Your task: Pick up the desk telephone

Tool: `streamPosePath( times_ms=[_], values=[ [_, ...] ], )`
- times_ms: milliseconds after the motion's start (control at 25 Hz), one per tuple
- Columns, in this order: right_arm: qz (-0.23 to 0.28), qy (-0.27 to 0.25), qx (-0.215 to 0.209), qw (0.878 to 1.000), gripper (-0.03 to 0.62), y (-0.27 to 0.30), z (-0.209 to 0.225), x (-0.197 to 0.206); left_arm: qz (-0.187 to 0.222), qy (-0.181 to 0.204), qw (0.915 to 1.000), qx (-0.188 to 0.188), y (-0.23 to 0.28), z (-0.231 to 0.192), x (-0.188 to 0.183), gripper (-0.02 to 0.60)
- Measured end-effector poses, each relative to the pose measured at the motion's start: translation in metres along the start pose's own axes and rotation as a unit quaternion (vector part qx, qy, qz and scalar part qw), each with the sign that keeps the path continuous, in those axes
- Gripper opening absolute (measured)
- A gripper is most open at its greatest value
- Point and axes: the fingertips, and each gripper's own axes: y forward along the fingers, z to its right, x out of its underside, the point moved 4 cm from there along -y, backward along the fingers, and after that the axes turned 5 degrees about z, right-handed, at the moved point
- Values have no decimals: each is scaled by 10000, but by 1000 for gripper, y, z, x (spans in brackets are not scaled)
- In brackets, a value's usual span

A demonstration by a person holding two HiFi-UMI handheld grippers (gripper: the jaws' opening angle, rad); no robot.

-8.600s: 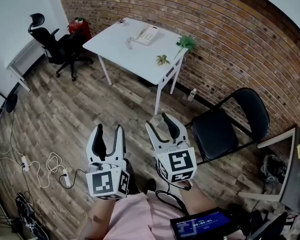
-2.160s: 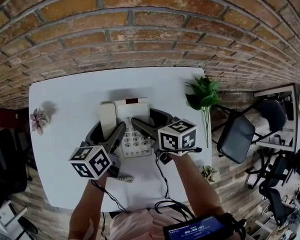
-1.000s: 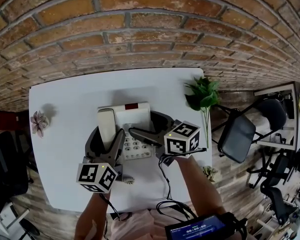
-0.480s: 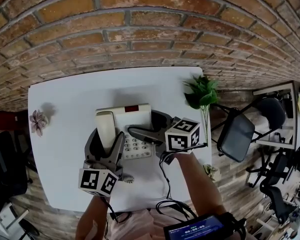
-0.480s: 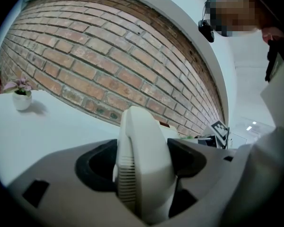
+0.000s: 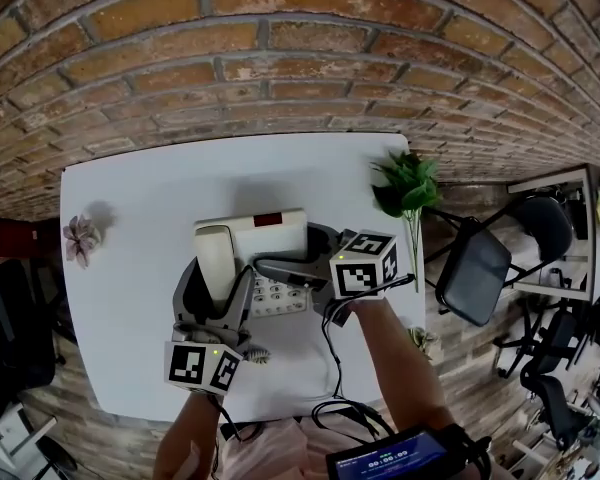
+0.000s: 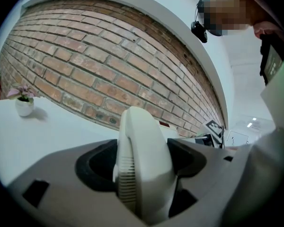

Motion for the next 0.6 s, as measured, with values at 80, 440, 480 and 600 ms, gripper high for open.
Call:
streamPosePath(
  times_ms=[80, 440, 480, 600],
  values=[
    [-13, 40, -149, 9999, 408, 1, -2, 1, 44, 49, 10000, 27, -1, 2, -1, 336],
    [237, 127, -645, 9976, 264, -3, -13, 10, -172, -153, 9975, 672, -6, 5, 0, 369],
    [253, 153, -627, 9976, 262, -3, -13, 10, -211, -246, 9957, 865, -7, 3, -1, 396],
    [301, 203, -641, 9973, 258, -4, -13, 11, -487, -618, 9892, 1236, -10, -11, 1, 436]
  ],
)
